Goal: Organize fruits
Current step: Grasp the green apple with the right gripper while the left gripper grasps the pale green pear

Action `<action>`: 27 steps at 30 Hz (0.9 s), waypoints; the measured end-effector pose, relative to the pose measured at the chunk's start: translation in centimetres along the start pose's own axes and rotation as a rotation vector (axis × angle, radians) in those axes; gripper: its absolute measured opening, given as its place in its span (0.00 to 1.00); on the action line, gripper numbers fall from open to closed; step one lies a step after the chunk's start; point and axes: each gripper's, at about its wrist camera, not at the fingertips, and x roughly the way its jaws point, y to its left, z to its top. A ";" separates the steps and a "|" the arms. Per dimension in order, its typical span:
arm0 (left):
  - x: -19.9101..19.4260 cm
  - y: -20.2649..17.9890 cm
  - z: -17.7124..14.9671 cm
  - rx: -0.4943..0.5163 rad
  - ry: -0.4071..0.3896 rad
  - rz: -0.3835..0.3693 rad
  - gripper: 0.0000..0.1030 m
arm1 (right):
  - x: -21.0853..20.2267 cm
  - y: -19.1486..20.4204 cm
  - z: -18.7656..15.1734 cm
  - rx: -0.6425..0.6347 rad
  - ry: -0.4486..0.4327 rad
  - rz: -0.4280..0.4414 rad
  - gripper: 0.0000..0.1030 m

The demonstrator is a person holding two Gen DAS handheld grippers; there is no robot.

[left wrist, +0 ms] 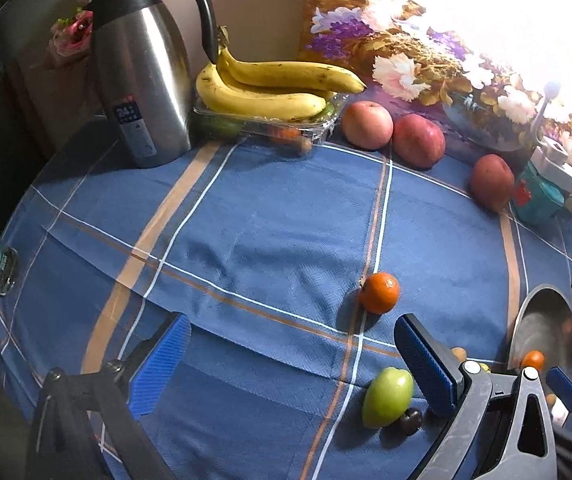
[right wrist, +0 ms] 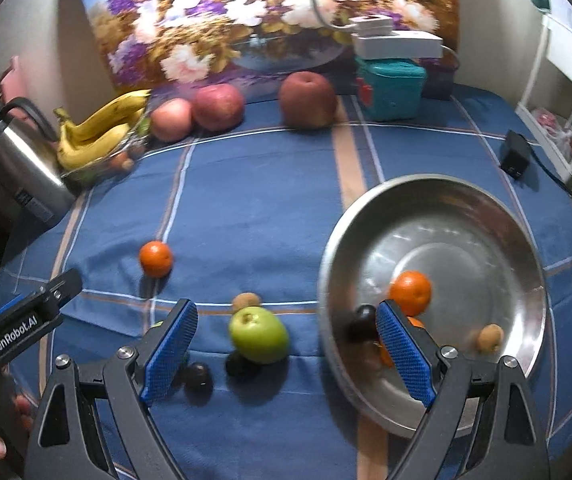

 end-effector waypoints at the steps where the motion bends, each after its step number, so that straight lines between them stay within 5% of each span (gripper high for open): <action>1: 0.1 -0.1 0.0 0.002 -0.001 0.002 1.00 | 0.1 0.3 0.0 -0.014 -0.001 0.013 0.89; 10: 1.4 -0.7 -0.4 0.006 0.070 -0.078 1.00 | 1.5 1.6 -0.5 -0.071 0.024 0.045 0.85; 18: 3.6 -1.9 -1.5 -0.003 0.173 -0.145 0.93 | 3.1 1.3 -0.9 -0.043 0.068 0.061 0.61; 27: 5.5 -3.6 -2.8 0.013 0.263 -0.197 0.85 | 4.6 1.4 -1.5 -0.039 0.111 0.059 0.58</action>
